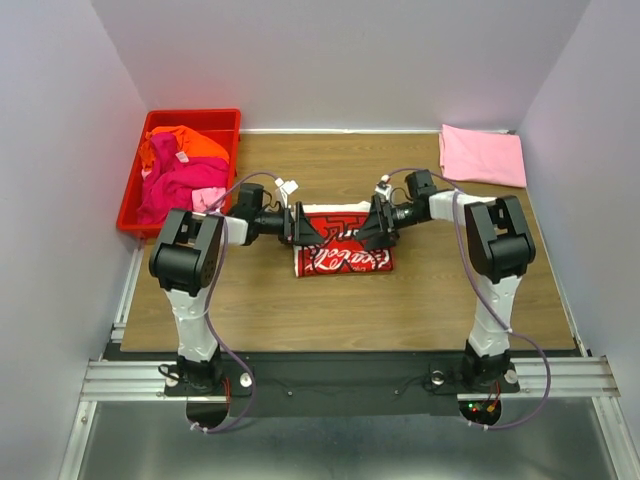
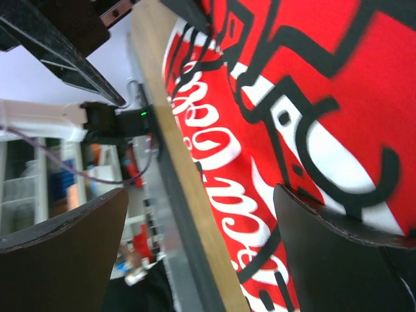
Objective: Fold and stack the t-shirts
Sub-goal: Fold the tshirt, then neatly place the folded tshirt to the corner
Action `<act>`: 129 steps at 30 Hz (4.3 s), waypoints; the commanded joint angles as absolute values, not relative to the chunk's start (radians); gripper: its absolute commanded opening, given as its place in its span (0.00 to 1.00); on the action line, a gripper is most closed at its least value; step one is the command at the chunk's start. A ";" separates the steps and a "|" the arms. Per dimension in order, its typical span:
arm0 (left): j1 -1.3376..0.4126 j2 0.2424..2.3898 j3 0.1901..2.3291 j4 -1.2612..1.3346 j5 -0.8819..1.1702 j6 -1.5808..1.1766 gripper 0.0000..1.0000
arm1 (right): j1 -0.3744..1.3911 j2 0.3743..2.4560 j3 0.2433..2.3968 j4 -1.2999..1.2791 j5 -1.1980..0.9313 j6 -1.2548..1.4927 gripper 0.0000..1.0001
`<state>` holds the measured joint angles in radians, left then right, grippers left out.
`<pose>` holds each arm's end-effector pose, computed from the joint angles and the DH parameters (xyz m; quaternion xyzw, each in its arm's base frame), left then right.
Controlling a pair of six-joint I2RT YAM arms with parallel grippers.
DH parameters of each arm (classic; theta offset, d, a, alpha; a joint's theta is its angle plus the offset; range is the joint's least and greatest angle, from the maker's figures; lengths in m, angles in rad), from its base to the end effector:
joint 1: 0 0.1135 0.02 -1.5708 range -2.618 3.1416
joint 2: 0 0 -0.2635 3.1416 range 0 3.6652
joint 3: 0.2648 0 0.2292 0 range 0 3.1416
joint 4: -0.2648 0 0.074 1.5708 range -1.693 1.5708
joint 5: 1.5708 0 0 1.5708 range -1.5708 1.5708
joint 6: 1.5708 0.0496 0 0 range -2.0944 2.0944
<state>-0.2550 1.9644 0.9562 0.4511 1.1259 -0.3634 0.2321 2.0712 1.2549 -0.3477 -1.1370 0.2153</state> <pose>0.3474 -0.1368 0.1513 0.2186 0.7523 -0.5694 0.2491 0.3587 0.1310 0.1375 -0.1157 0.8244 0.5519 0.0490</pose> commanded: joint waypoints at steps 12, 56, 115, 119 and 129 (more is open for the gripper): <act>-0.365 1.640 0.858 0.396 1.235 -0.353 0.97 | 0.281 1.785 1.134 -0.390 -1.167 0.268 0.99; -0.245 1.901 0.874 0.006 1.206 0.078 0.99 | 0.276 1.918 1.100 -0.383 -1.101 0.172 0.93; -0.971 1.884 1.153 0.239 0.244 0.717 0.11 | 0.046 1.566 0.887 -0.282 -0.561 0.543 0.96; -0.942 1.839 1.175 0.218 0.330 0.664 0.00 | 0.046 1.551 0.847 -0.134 -0.555 0.653 0.94; -0.931 1.801 1.242 0.169 0.413 0.575 0.00 | 0.063 1.640 0.831 0.089 -0.575 0.847 0.85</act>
